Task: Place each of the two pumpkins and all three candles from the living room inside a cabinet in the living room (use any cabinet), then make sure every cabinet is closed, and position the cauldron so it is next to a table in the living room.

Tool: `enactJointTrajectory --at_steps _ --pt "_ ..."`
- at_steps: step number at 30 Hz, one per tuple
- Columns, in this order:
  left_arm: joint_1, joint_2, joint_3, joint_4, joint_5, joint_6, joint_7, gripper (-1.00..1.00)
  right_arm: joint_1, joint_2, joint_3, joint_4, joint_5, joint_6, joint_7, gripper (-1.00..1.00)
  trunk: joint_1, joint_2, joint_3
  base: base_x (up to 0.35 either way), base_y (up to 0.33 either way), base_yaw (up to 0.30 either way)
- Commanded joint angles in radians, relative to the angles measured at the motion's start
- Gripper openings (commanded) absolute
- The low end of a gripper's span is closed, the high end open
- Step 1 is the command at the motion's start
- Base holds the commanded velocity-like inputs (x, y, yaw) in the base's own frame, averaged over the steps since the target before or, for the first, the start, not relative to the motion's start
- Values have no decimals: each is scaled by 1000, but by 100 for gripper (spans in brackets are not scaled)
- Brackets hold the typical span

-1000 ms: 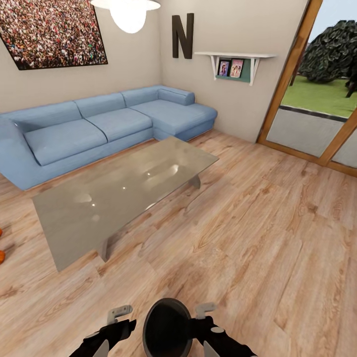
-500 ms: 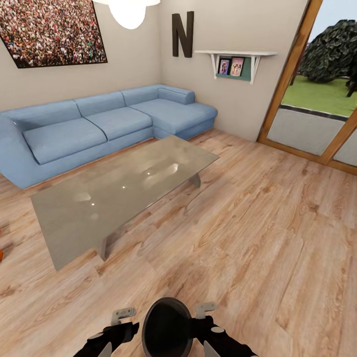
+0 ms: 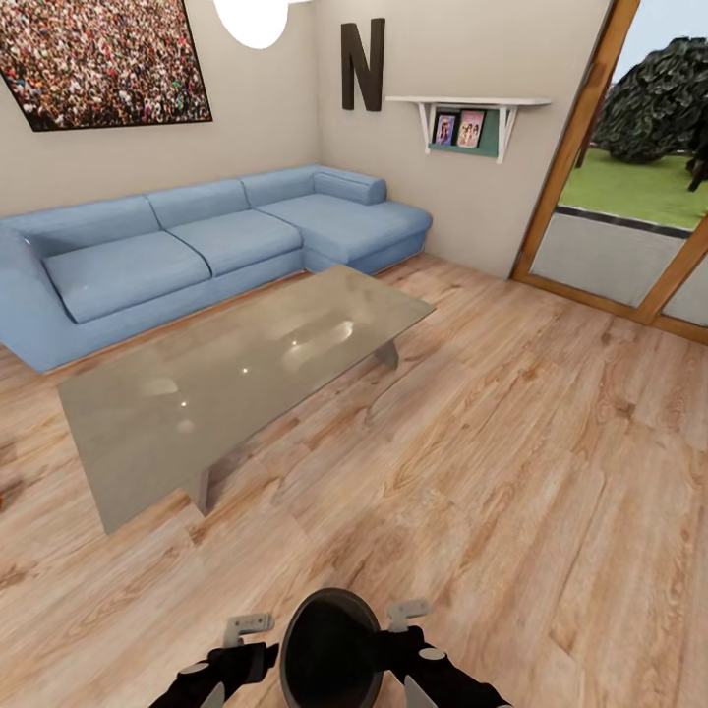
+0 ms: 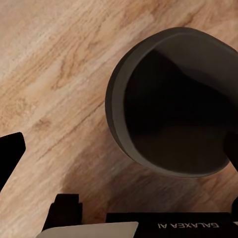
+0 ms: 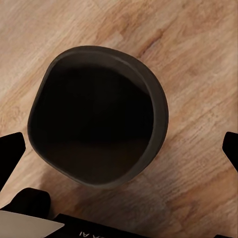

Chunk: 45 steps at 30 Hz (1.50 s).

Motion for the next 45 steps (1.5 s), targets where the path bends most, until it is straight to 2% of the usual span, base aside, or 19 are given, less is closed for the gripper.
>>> enactJointTrajectory --at_steps 1,22,26,29,30,34,45 --pt "0 1 -12 -2 9 3 7 100 -1 -1 8 -1 -8 0 -6 100 4 -8 -4 0 0 0" --pt "0 -1 -18 -2 6 2 18 100 -1 -3 4 2 -11 1 -16 100 84 -155 -70 0 0 0" --pt "0 -1 -17 -3 7 2 21 100 -1 0 3 3 -11 2 -70 100 100 -183 -82 0 0 0" --pt "0 -1 -15 -3 7 2 44 100 -1 3 4 2 -10 -1 -114 100 111 -204 -92 0 0 0" --pt "0 -1 -13 -4 7 2 78 100 -1 4 5 1 -10 -5 -129 100 115 -211 -95 0 0 0" --pt "0 -2 -12 -3 8 2 135 100 -1 6 7 1 -8 -10 -141 100 130 -239 -107 0 0 0" --pt "0 -12 -14 -2 9 2 146 100 -1 7 9 1 -8 -10 -138 100 173 -316 -142 0 0 0"
